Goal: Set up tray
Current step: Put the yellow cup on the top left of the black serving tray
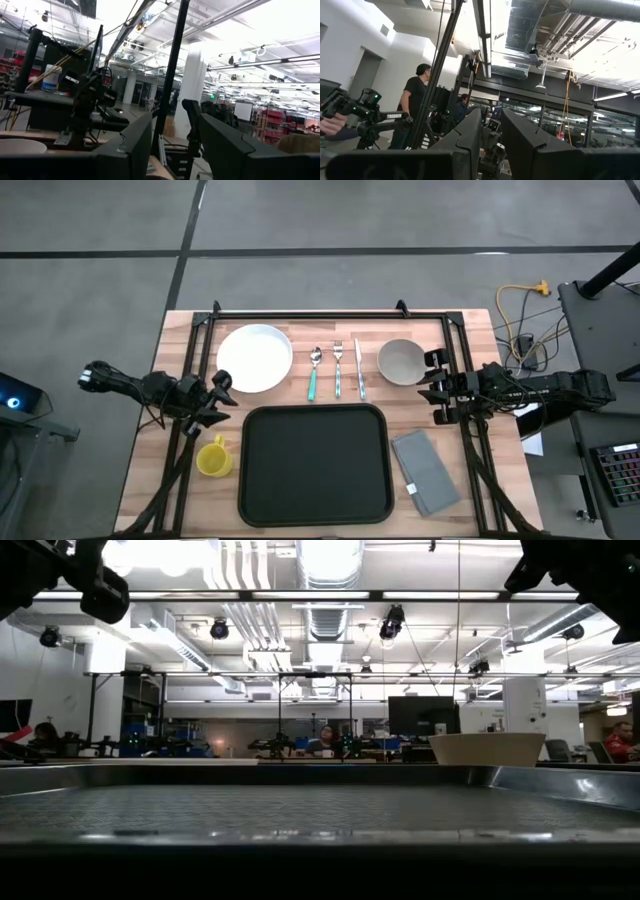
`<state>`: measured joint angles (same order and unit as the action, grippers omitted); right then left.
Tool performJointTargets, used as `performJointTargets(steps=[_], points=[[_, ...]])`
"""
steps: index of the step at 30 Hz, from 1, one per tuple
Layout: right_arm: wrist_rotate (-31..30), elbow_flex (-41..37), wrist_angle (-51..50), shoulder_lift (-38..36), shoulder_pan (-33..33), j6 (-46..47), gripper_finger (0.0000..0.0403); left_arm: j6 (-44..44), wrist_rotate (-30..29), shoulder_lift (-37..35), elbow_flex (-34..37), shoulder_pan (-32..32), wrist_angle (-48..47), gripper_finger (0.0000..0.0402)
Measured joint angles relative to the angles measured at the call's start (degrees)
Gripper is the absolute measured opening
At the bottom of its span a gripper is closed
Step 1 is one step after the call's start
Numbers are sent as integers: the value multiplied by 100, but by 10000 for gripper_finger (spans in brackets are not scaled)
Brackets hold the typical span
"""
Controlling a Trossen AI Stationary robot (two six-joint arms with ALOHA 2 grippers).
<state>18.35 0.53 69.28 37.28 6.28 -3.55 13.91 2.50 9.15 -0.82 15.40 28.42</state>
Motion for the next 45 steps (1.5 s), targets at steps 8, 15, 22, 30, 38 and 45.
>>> performJointTargets(steps=[8, 15, 22, 30, 38, 45], points=[[0, 0, -2, 0, 0, 5, 68, 31, 7, 25, -39, 0, -4, 150], [0, -1, 0, 0, -1, 10, 68, 177, 125, 284, -487, 4, -34, 150], [1, -2, -1, 0, 0, 1, 68, 152, 179, 1361, -1010, 4, -41, 150], [0, -2, 0, 0, 0, 0, 68, 124, 188, 2793, -2097, 7, -635, 150], [2, -2, -2, 0, -2, -1, 68, 184, 80, 3754, -3014, 356, -1141, 150], [2, 0, -7, 0, -2, 11, 68, 226, -695, 3996, -3289, 973, -1271, 150]])
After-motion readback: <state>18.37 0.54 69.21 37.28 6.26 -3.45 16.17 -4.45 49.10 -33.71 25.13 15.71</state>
